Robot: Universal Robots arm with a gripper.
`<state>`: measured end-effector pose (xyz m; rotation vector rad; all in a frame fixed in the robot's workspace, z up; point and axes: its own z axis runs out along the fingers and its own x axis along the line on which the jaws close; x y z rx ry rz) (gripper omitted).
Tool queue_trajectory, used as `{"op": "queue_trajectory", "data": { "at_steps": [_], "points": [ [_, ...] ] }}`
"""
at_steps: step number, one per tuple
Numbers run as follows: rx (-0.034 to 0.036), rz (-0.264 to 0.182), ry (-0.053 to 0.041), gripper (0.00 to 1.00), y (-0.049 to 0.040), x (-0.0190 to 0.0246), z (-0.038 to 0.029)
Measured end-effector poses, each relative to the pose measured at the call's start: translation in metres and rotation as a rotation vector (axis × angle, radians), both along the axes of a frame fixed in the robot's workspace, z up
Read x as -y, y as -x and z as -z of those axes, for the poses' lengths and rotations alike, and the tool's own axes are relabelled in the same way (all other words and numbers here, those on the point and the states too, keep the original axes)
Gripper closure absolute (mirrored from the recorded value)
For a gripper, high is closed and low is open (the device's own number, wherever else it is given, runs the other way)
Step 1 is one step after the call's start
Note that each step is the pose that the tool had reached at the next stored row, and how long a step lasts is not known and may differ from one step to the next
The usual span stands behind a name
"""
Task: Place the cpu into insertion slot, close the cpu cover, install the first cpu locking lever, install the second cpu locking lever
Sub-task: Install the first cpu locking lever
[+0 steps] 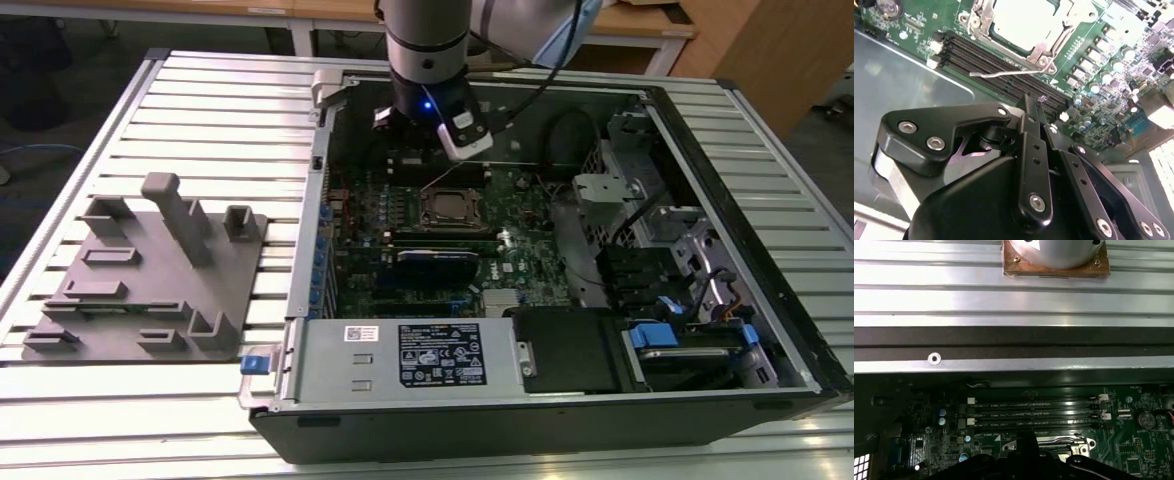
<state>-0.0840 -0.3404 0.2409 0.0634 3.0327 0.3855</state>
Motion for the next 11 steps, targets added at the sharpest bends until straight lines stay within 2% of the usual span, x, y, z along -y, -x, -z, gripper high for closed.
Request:
{"op": "queue_trajectory", "data": {
  "at_steps": [4, 11],
  "points": [
    [0.0001, 0.0, 0.0056, 0.9, -0.0016, -0.0002, 0.0063],
    [0.0002, 0.002, 0.011, 0.9, -0.0171, -0.0002, 0.0115]
  ]
}}
